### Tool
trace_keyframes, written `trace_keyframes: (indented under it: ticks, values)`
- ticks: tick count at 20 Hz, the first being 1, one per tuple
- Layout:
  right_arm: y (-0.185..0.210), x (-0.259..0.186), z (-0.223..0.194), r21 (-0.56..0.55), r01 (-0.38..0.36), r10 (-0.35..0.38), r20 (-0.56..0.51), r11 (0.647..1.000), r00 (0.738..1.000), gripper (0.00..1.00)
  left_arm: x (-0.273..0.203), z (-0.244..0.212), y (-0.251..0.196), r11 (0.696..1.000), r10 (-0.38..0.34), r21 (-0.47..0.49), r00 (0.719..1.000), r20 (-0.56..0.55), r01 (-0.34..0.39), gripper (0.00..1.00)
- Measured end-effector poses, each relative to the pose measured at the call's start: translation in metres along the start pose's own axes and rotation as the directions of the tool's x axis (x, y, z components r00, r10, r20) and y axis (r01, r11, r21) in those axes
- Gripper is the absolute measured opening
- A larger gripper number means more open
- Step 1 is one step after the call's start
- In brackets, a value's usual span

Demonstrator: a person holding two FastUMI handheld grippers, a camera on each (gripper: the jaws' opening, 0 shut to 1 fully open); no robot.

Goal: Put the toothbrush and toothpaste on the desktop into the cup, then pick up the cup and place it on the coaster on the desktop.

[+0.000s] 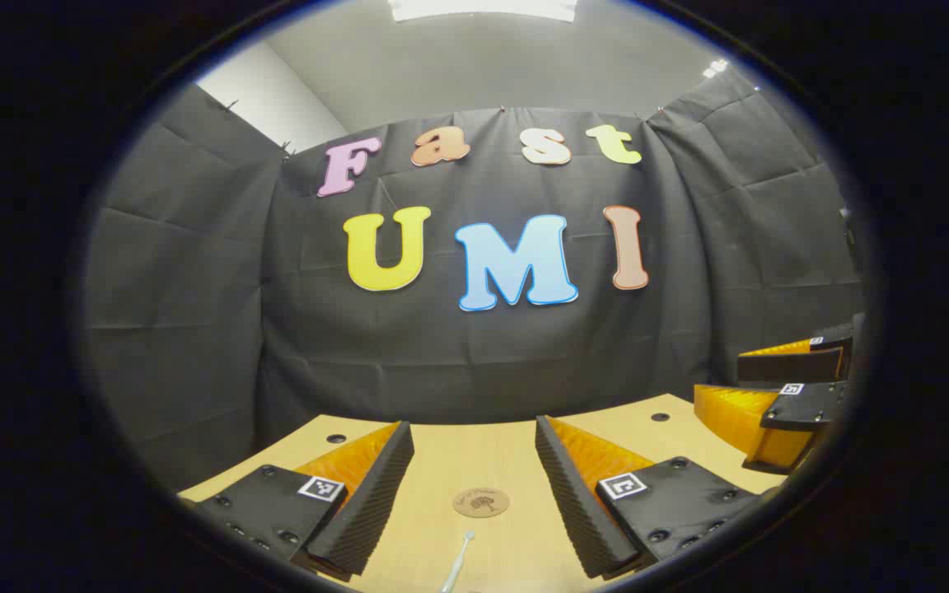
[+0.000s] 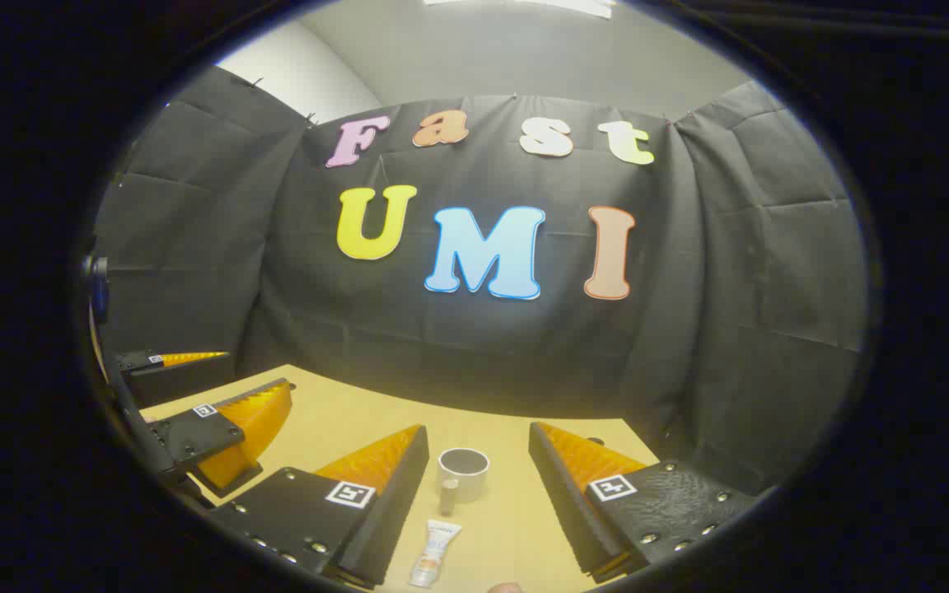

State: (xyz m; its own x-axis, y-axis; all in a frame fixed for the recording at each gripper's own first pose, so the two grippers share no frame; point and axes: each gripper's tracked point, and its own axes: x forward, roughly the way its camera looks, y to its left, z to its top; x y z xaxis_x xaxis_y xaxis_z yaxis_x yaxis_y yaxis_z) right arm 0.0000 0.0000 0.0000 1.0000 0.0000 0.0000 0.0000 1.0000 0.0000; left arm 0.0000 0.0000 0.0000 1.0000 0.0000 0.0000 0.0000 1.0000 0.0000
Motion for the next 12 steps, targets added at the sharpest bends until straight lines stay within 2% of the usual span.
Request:
trace_keyframes:
  ticks: [3,5,12]
  values:
    - [0.001,-0.001,0.001,0.006,-0.007,0.007,-0.003,1.0,1.0,0.79,-0.001,0.003,-0.003,1.0,-0.011,0.002,1.0,0.008,0.011,0.94]
    - [0.0,-0.002,-0.003,0.013,-0.007,0.007,-0.018,1.0,1.0,0.79,-0.003,0.003,-0.004,1.0,-0.017,0.005,1.0,0.012,0.017,0.99]
    - [0.0,-0.002,-0.015,0.021,-0.008,0.01,-0.067,1.0,0.998,0.79,-0.001,-0.011,-0.007,0.998,-0.039,-0.04,0.998,-0.042,0.037,0.94]
